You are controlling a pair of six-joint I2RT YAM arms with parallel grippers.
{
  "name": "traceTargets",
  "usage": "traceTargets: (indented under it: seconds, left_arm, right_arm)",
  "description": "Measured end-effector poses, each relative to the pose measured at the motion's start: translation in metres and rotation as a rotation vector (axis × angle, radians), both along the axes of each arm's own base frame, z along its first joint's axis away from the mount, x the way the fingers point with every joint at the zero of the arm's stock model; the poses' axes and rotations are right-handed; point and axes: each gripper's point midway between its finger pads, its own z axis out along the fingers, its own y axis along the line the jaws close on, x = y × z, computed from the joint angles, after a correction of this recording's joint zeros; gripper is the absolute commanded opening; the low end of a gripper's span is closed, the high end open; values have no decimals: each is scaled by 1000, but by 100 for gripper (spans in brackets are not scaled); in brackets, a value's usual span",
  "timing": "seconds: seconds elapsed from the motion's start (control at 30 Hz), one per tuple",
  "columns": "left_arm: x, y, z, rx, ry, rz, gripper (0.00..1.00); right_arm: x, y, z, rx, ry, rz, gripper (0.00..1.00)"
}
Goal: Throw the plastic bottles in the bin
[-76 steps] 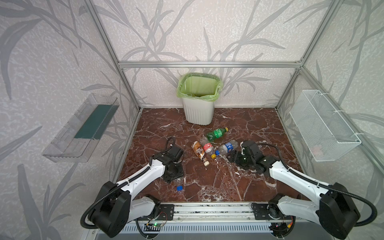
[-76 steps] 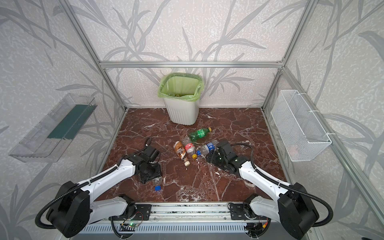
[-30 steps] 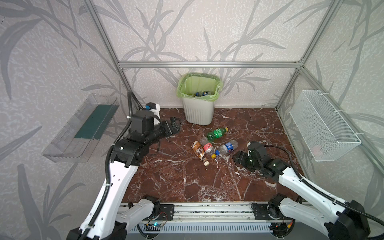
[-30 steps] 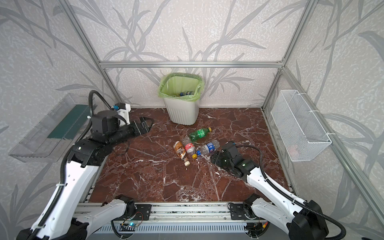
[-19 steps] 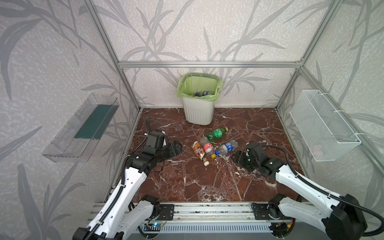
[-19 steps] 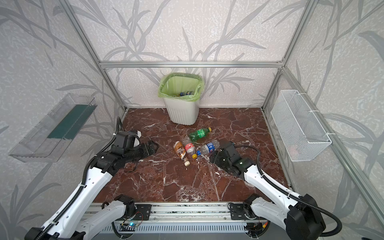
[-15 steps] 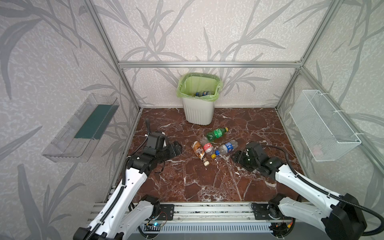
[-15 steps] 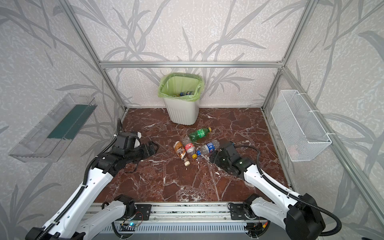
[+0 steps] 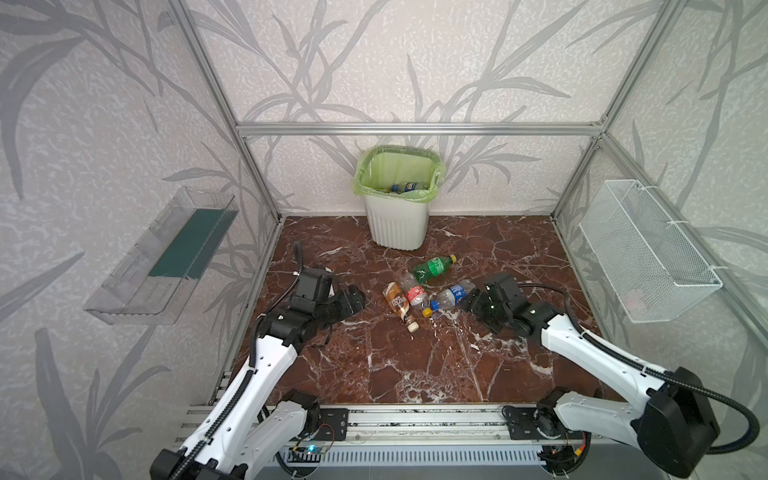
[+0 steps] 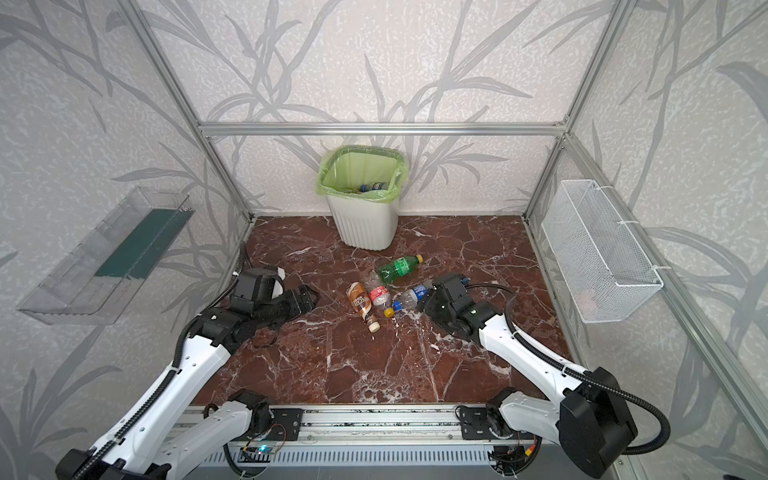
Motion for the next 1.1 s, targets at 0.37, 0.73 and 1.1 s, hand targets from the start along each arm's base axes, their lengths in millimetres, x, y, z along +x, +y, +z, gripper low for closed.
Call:
traceTargets:
  seconds: [0.37, 0.73, 1.1]
  left_arm:
    - [-2, 2, -7, 12, 14, 7, 93]
    - [-2, 3, -10, 17, 20, 10, 93]
    - [-2, 3, -10, 17, 22, 10, 93]
  right_arm:
    - [30, 2, -3, -34, 22, -43, 78]
    - [54, 8, -14, -102, 65, -49, 83]
    - [75, 16, -37, -202, 152, -16, 91]
